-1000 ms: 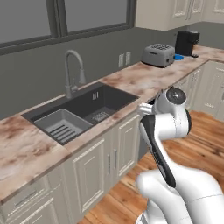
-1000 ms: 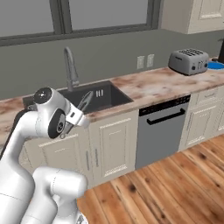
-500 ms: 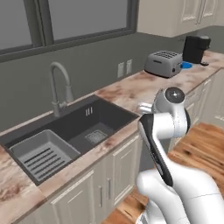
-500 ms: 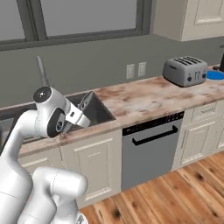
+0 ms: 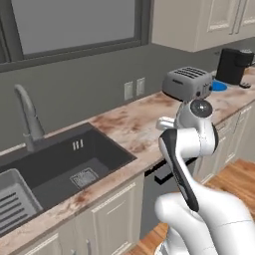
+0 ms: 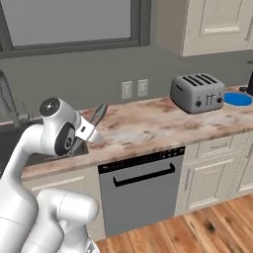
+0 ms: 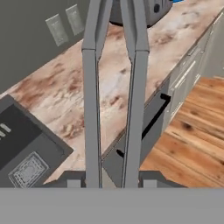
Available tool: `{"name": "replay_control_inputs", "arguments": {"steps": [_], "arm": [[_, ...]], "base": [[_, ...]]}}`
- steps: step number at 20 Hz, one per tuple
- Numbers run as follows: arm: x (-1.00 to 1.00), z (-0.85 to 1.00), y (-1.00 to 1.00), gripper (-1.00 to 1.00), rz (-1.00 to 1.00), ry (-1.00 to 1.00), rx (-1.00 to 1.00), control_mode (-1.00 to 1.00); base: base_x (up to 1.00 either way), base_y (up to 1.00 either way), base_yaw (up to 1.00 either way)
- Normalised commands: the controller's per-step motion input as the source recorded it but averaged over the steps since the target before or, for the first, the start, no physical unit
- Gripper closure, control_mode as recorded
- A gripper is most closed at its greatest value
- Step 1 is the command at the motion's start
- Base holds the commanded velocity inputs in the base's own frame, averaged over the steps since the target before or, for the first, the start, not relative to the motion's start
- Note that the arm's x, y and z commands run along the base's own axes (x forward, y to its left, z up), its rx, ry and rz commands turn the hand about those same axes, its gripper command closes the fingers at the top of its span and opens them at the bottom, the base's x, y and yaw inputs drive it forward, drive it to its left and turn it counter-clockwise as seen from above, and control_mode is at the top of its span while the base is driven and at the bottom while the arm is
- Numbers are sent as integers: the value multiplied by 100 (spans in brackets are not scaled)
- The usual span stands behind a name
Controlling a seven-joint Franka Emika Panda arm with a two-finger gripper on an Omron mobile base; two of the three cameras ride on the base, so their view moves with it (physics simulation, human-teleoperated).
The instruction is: Pick up the tongs from the counter and place them near the plate next to the oven.
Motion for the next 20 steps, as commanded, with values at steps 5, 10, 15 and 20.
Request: {"name": "replay_control_inputs", "arguments": {"steps": [5,10,15,20], "arm": [[0,0,0,100,0,0,0,100],[0,0,0,100,0,0,0,100],[0,0,0,100,0,0,0,100],[0,0,0,100,0,0,0,100]], "base": [[78,-89,23],[66,-88,25],[64,-84,27],[63,-81,30]]}}
